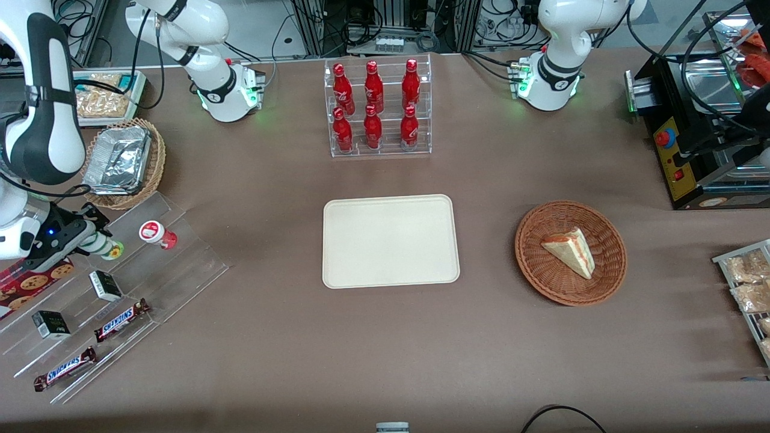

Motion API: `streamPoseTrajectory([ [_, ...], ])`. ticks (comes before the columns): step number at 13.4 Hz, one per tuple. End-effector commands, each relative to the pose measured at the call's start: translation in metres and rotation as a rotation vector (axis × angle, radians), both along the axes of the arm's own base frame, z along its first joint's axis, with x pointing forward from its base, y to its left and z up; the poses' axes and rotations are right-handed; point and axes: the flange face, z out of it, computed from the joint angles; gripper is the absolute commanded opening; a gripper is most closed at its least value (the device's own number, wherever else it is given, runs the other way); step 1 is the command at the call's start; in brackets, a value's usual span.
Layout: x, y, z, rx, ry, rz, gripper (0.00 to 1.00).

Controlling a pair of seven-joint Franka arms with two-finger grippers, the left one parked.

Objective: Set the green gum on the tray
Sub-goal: 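Lift the jar off the stand and carry it over the cream tray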

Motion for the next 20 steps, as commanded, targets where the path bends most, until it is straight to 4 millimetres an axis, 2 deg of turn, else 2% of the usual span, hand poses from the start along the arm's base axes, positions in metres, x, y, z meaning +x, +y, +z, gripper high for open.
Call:
streamPoseTrajectory([
  [1, 0.026, 0.032, 0.011, 0.014, 0.032, -0.029, 0.0],
  [2, 0.033, 0.046, 0.01, 0.011, 0.038, -0.033, 0.0],
  [5, 0.038, 0.11, 0.012, 0.005, 0.034, -0.083, 0.0],
  [10, 0.032, 0.237, -0.019, -0.027, 0.062, -0.219, 0.0],
  [13, 0.027, 0.299, -0.042, -0.018, 0.083, -0.317, 0.0],
  [16, 0.026, 0.353, -0.059, 0.003, 0.092, -0.389, 0.0],
  [18, 0.022, 0.386, -0.075, 0.004, 0.071, -0.436, 0.0],
  [20, 0.013, 0.429, -0.089, 0.0, 0.051, -0.482, 0.0],
])
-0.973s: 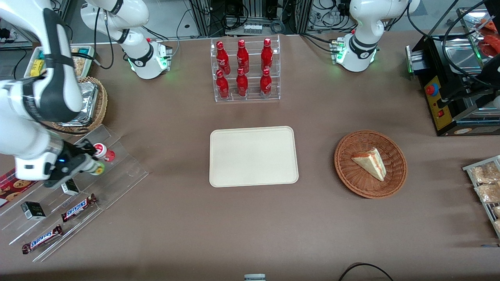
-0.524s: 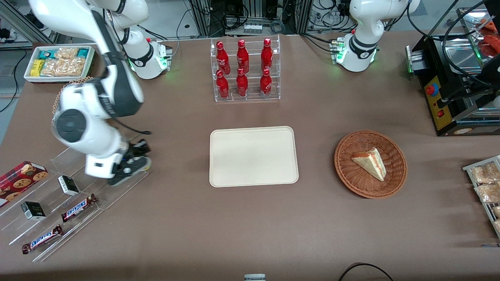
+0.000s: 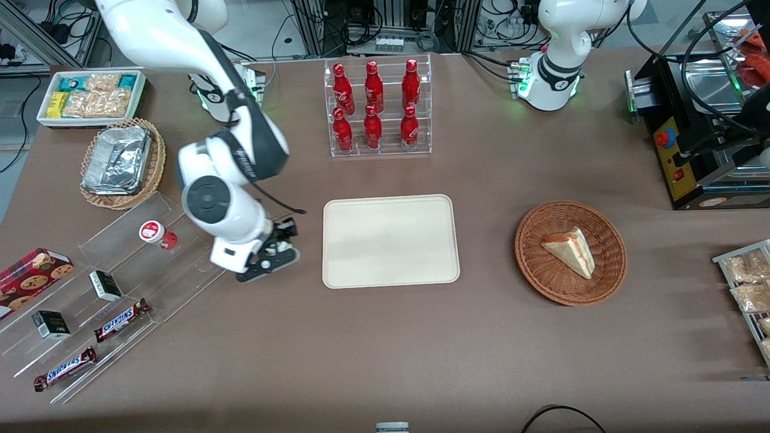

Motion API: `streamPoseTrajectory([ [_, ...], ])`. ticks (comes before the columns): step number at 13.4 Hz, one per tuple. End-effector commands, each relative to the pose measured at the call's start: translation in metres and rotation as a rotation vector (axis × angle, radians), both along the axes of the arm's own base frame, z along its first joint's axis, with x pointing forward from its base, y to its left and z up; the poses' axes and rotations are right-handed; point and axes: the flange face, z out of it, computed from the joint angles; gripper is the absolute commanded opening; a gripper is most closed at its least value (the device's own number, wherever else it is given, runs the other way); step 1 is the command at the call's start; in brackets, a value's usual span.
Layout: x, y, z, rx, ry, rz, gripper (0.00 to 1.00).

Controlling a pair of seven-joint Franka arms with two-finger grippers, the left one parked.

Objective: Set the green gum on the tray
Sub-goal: 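Lift the jar off the stand and carry it over the cream tray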

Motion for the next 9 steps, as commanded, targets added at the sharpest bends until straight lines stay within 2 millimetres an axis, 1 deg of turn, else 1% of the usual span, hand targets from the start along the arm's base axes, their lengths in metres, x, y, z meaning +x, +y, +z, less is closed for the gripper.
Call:
streamPoseTrajectory([
  [1, 0.001, 0.055, -0.013, 0.003, -0.028, -0.078, 0.0],
  [3, -0.007, 0.098, -0.025, -0.007, -0.041, -0.126, 0.0],
  [5, -0.013, 0.13, -0.036, -0.012, -0.052, -0.164, 0.0],
  [7, -0.021, 0.156, -0.048, 0.02, -0.079, -0.21, 0.0],
  [9, -0.029, 0.174, -0.062, 0.046, -0.09, -0.236, 0.0],
])
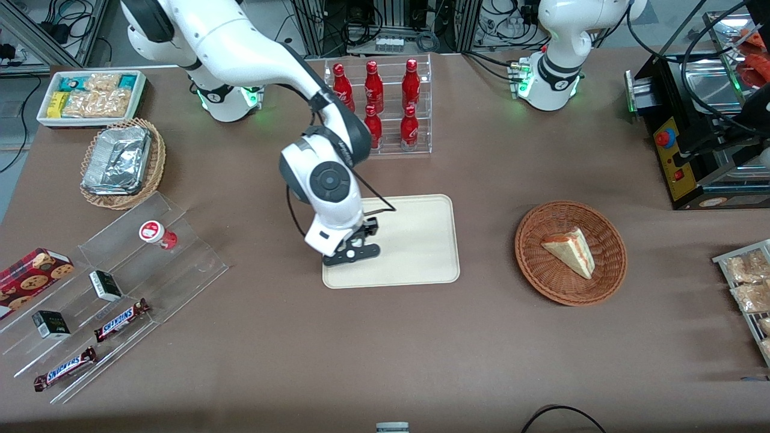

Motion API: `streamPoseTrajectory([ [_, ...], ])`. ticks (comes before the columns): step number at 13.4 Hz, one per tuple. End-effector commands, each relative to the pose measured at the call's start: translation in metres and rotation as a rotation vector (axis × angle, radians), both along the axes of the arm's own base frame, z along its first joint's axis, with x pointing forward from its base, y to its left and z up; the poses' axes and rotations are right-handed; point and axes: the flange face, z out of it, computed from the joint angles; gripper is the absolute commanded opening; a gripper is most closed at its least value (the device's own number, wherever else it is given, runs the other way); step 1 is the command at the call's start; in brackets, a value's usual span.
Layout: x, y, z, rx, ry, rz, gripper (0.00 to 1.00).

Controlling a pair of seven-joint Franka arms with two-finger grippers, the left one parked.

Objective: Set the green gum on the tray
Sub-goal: 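Lift the jar off the stand and carry it over the cream tray, then lower the jar onto the tray and open the right gripper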

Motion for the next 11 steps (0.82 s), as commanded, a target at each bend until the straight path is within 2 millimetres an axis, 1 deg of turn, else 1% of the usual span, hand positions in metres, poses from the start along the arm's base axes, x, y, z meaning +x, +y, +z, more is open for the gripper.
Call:
streamPoseTrajectory([
  [1, 0.002, 0.022, -0.015, 0.036, -0.021, -0.06, 0.0],
  [4, -0.008, 0.038, -0.031, 0.041, -0.03, -0.083, 0.0],
  [6, -0.012, 0.048, -0.037, 0.046, -0.037, -0.09, 0.0],
  [9, -0.016, 0.057, -0.049, 0.043, -0.035, -0.102, 0.0],
  [11, -0.024, 0.065, -0.059, 0.045, -0.037, -0.095, 0.0],
])
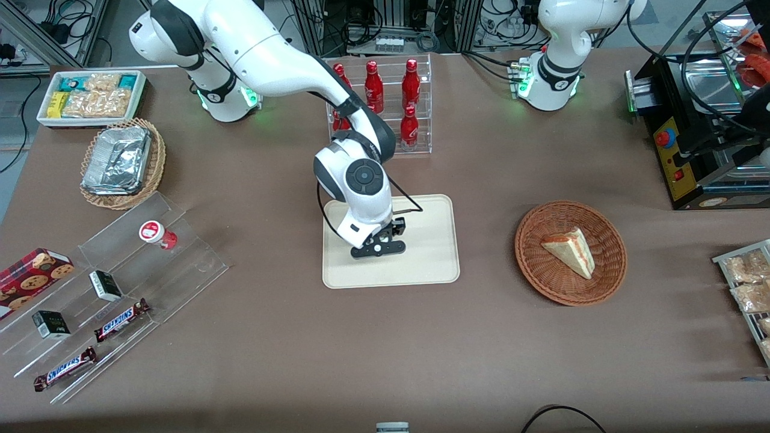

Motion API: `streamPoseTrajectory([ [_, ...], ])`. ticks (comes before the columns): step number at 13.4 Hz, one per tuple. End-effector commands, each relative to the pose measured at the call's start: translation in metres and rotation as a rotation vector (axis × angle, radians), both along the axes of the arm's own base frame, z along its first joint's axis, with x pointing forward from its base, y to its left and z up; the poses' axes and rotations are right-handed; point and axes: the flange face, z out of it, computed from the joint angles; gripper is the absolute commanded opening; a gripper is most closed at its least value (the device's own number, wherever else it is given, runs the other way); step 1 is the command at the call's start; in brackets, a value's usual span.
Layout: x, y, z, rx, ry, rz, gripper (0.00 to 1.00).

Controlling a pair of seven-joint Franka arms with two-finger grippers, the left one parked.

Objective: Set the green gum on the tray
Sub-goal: 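Lower the jar onto the tray and open the right gripper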

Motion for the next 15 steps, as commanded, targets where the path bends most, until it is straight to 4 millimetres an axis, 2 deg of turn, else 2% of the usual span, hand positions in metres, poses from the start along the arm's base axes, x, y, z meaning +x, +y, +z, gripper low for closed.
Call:
streamPoseTrajectory([
  [1, 0.0, 0.016, -0.012, 0.021, -0.005, -0.012, 0.0],
  [5, -0.004, 0.017, -0.023, 0.01, 0.005, -0.007, 0.0],
  [6, -0.004, 0.017, -0.024, 0.009, 0.006, -0.002, 0.21],
  [7, -0.003, 0.016, -0.025, 0.007, 0.007, -0.005, 0.77],
  [8, -0.004, 0.017, -0.025, 0.007, 0.007, -0.002, 1.0],
  [15, -0.002, 0.014, -0.021, 0.001, -0.004, 0.048, 1.0],
])
